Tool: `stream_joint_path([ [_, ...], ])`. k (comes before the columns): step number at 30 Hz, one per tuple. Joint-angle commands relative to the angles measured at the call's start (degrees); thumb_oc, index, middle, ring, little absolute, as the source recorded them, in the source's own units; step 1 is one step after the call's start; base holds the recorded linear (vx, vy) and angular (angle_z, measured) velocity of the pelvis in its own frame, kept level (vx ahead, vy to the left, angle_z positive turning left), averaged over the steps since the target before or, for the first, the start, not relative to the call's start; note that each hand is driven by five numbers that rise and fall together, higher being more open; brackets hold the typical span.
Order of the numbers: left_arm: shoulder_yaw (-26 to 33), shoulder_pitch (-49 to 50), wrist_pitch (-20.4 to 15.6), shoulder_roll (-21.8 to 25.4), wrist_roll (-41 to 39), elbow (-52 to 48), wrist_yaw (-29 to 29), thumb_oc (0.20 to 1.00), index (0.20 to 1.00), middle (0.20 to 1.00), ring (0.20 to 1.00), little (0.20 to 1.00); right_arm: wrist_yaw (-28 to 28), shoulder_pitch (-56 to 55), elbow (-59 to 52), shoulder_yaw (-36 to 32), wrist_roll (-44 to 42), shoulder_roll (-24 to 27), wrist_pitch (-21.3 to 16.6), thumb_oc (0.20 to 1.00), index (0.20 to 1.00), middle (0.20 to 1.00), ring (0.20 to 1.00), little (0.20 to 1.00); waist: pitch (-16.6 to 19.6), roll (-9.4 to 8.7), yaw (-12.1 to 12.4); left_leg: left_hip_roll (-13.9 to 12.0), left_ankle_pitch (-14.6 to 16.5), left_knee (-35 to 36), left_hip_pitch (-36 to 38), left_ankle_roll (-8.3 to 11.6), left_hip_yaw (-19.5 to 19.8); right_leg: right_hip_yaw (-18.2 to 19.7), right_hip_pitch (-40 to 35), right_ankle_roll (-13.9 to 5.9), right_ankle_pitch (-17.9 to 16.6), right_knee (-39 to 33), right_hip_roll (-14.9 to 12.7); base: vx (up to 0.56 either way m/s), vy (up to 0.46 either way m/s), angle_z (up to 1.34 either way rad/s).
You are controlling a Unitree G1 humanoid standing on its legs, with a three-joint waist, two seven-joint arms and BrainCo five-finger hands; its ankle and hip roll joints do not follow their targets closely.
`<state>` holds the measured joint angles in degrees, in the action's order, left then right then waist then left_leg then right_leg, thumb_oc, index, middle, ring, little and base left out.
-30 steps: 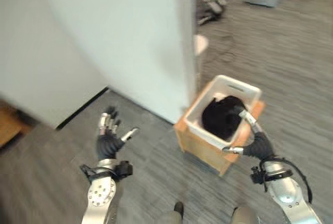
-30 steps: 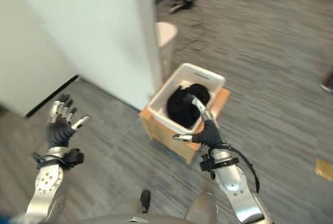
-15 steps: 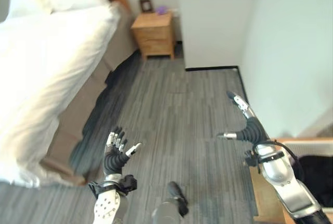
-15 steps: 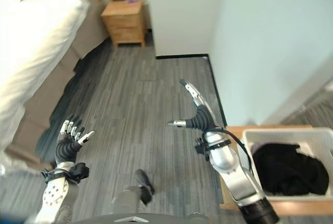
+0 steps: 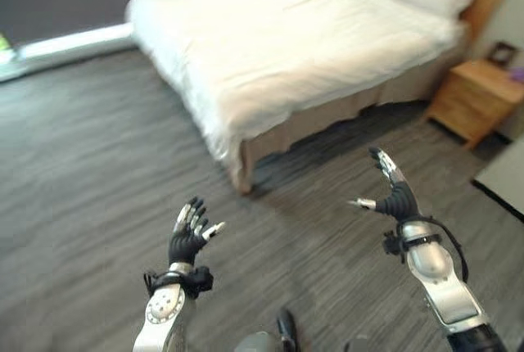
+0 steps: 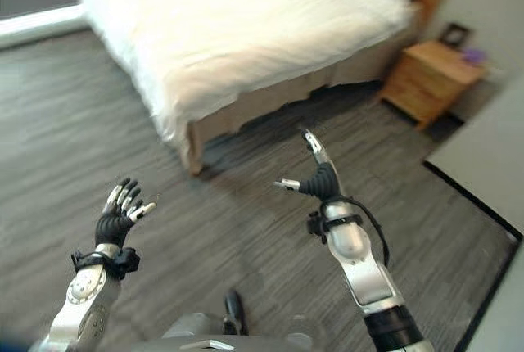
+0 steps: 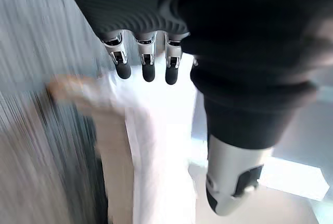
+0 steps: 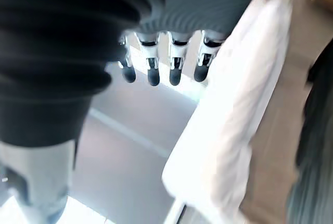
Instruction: Pick up bed clothes into laundry basket.
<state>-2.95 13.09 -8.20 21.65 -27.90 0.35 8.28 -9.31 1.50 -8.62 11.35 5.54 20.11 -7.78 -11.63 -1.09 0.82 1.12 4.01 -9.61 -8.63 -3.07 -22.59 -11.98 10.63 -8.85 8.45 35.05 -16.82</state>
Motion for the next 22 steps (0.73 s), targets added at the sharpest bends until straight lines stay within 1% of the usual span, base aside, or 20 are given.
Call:
stream_joint_path([
  [1, 0.73, -2.61, -1.96, 2.29, 2.77, -4.66, -1.99, 1.000, 1.000, 1.000, 1.000, 1.000, 0.42, 1.08, -3.86, -3.41, -3.54, -0.05, -2.04, 1.000, 1.000, 1.000, 1.000, 1.000, -0.52, -1.28, -2.43, -6.28, -7.06, 13.18, 6.76, 4.07, 11.46, 7.88, -7.64, 0.17, -4.34, -17.93, 5.97, 0.15, -0.103, 1.78],
  [2, 0.20, -3.20, -1.99, 2.15, 3.01, -4.40, -2.07, 1.000, 1.000, 1.000, 1.000, 1.000, 0.44, 1.15, -3.73, -3.28, -3.75, -0.13, -2.05, 1.000, 1.000, 1.000, 1.000, 1.000, -0.61, -1.59, -3.07, -5.26, -6.59, 13.39, 7.32, 3.92, 13.37, 12.38, -7.72, 0.50, -4.23, -20.58, 7.83, 0.20, -0.110, 1.06],
  [3, -0.28, -3.74, -2.12, 1.80, 3.21, -4.40, -2.39, 1.000, 1.000, 1.000, 1.000, 1.000, 0.56, 1.07, -3.67, -3.29, -3.91, -0.13, -1.89, 1.000, 1.000, 1.000, 1.000, 1.000, -0.81, -1.89, -3.99, -3.85, -5.96, 13.44, 7.98, 3.52, 15.97, 17.83, -7.38, 0.92, -3.58, -22.24, 10.49, 0.14, -0.042, 0.65],
  [4, -0.32, -3.84, -2.31, 1.34, 2.93, -4.52, -2.62, 1.000, 1.000, 1.000, 1.000, 1.000, 0.57, 1.32, -3.63, -3.22, -4.24, -0.03, -1.76, 1.000, 1.000, 1.000, 1.000, 1.000, -0.86, -1.99, -4.19, -2.77, -6.08, 13.69, 8.19, 3.44, 17.68, 21.21, -6.35, 1.02, -4.83, -24.35, 12.76, 0.11, -0.011, 0.78],
  [5, -0.30, -3.79, -2.31, 1.30, 2.92, -4.54, -2.64, 1.000, 1.000, 1.000, 1.000, 1.000, 0.57, 1.35, -3.57, -3.19, -4.27, 0.02, -1.77, 1.000, 1.000, 1.000, 1.000, 1.000, -0.92, -1.95, -4.23, -2.74, -5.83, 13.63, 8.35, 3.39, 17.71, 21.21, -6.59, 0.99, -4.71, -24.46, 12.72, 0.10, -0.018, 1.35],
  [6, -0.22, -3.94, -2.46, 1.27, 2.78, -4.68, -2.92, 1.000, 1.000, 1.000, 1.000, 1.000, 0.80, 1.85, -3.58, -2.78, -4.75, 0.19, -1.90, 1.000, 1.000, 1.000, 1.000, 1.000, -0.97, -2.32, -4.27, -1.83, -5.31, 13.84, 8.76, 3.23, 18.66, 22.14, -6.80, 1.34, -5.78, -27.34, 13.35, 0.09, -0.083, 1.16],
  [7, 0.12, -4.57, -2.67, 1.77, 2.87, -4.70, -3.27, 1.000, 1.000, 1.000, 1.000, 1.000, 1.13, 2.71, -3.00, -2.20, -5.70, 0.04, -1.69, 1.000, 1.000, 1.000, 1.000, 1.000, -0.60, -3.09, -4.03, -0.66, -4.74, 13.83, 8.88, 3.40, 20.14, 20.23, -8.52, 1.51, -7.24, -33.17, 11.85, 0.12, -0.117, 0.88],
  [8, 0.24, -4.41, -2.40, 1.71, 3.21, -4.83, -3.28, 1.000, 1.000, 1.000, 1.000, 1.000, 1.37, 2.87, -2.82, -2.03, -5.61, 0.32, -1.51, 1.000, 1.000, 1.000, 1.000, 1.000, -0.34, -3.32, -3.85, -0.37, -4.55, 13.74, 9.21, 3.34, 20.37, 19.87, -9.16, 1.50, -8.06, -34.17, 11.46, 0.07, -0.137, 0.25],
  [10, 0.25, -4.27, -2.32, 1.36, 3.66, -4.93, -3.04, 1.000, 1.000, 1.000, 1.000, 1.000, 1.50, 2.79, -2.83, -2.02, -5.39, 0.41, -1.37, 1.000, 1.000, 1.000, 1.000, 1.000, 0.03, -3.20, -3.88, -0.35, -4.36, 13.81, 9.42, 3.36, 20.67, 20.01, -10.15, 1.64, -8.59, -35.74, 11.62, 0.09, -0.072, 0.11],
  [11, 1.15, -2.93, -2.45, 0.79, 3.56, -5.03, -3.29, 1.000, 1.000, 1.000, 1.000, 1.000, 2.23, 2.34, -2.61, -2.02, -5.58, 0.94, -1.20, 1.000, 1.000, 1.000, 1.000, 1.000, 1.17, -2.70, -3.61, -0.68, -3.82, 14.07, 10.25, 3.69, 20.22, 18.70, -11.96, 1.46, -9.68, -38.41, 11.09, 0.13, -0.042, 0.04],
  [14, 1.64, -2.00, -2.45, 0.66, 4.02, -5.20, -3.59, 1.000, 1.000, 1.000, 1.000, 1.000, 2.65, 1.94, -2.41, -2.25, -6.07, 1.09, -1.09, 1.000, 1.000, 1.000, 1.000, 1.000, 1.69, -2.37, -3.60, -1.15, -3.69, 14.29, 10.75, 4.14, 19.93, 17.74, -12.61, 1.28, -10.38, -39.49, 10.81, 0.10, -0.059, -0.03],
  [16, 1.91, -1.72, -2.32, 0.44, 4.08, -4.94, -3.55, 1.000, 1.000, 1.000, 1.000, 1.000, 2.94, 1.31, -2.18, -2.50, -6.69, 1.11, -0.85, 1.000, 1.000, 1.000, 1.000, 1.000, 2.26, -2.07, -3.53, -2.03, -3.62, 14.51, 11.33, 4.83, 19.16, 16.18, -13.13, 1.13, -10.23, -40.05, 10.54, 0.07, -0.065, -0.01],
  [22, 2.08, -0.67, -1.92, 0.07, 5.00, -5.43, -3.49, 1.000, 1.000, 1.000, 1.000, 1.000, 3.80, -0.58, -2.32, -2.39, -7.80, 1.08, -0.49, 1.000, 1.000, 1.000, 1.000, 1.000, 2.66, -1.78, -3.76, -2.94, -3.35, 14.61, 12.56, 5.33, 18.61, 15.09, -14.18, 1.45, -9.78, -40.05, 10.66, 0.04, -0.023, 0.04],
])
